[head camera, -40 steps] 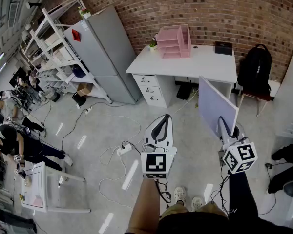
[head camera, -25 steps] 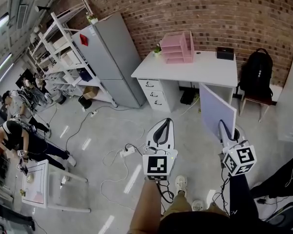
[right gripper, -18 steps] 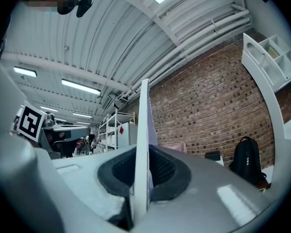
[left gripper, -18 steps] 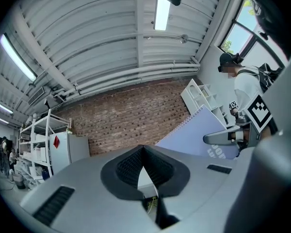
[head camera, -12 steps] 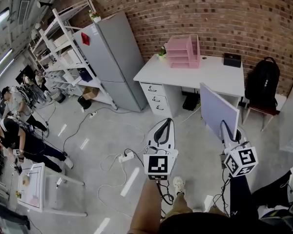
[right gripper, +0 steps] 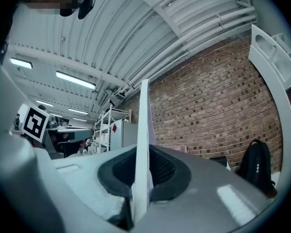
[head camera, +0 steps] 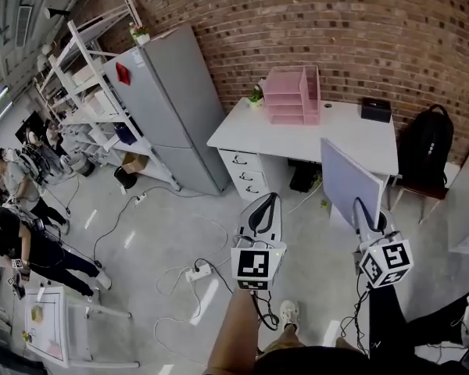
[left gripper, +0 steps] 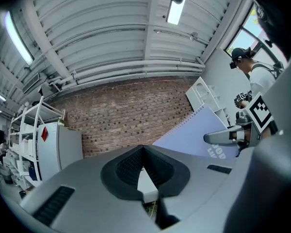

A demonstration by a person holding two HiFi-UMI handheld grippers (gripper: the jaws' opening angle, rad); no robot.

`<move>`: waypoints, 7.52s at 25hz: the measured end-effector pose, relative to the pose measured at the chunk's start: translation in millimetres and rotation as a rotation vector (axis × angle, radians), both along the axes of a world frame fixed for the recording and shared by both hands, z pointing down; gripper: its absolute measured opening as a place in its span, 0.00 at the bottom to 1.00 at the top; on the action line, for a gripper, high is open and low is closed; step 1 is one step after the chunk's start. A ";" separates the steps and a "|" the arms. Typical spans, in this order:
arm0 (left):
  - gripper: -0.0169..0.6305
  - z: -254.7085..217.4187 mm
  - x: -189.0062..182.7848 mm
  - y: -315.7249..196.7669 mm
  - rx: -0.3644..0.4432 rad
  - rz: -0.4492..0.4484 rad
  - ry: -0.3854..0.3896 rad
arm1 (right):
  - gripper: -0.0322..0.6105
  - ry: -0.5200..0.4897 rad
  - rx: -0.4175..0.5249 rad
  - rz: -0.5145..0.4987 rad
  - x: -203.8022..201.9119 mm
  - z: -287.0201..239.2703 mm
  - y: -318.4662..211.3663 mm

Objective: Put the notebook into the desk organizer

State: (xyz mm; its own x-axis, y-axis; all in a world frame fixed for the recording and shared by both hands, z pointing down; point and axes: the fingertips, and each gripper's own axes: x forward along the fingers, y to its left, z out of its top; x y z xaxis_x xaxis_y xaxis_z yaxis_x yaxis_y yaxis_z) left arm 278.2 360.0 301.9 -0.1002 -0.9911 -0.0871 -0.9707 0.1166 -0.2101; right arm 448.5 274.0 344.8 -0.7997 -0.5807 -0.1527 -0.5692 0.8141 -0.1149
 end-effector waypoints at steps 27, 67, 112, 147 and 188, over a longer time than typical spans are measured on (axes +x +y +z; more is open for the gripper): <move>0.04 3.8 -176.2 -190.0 0.005 0.094 0.012 | 0.10 -0.020 -0.014 0.126 -163.6 1.4 -170.4; 0.04 46.1 -308.8 -460.0 -0.091 0.096 -0.014 | 0.10 -0.147 -0.149 -0.008 -333.7 39.5 -456.2; 0.04 84.0 -452.4 -578.9 -0.139 0.653 -0.023 | 0.10 -0.503 -0.353 0.368 -472.9 90.2 -468.3; 0.04 120.9 -486.9 -594.2 -0.255 0.475 -0.075 | 0.10 -1.246 -1.015 0.408 -407.7 273.6 -539.8; 0.04 130.6 -513.5 -601.1 -0.265 0.427 -0.077 | 0.10 -1.182 -0.974 0.559 -482.5 249.9 -556.8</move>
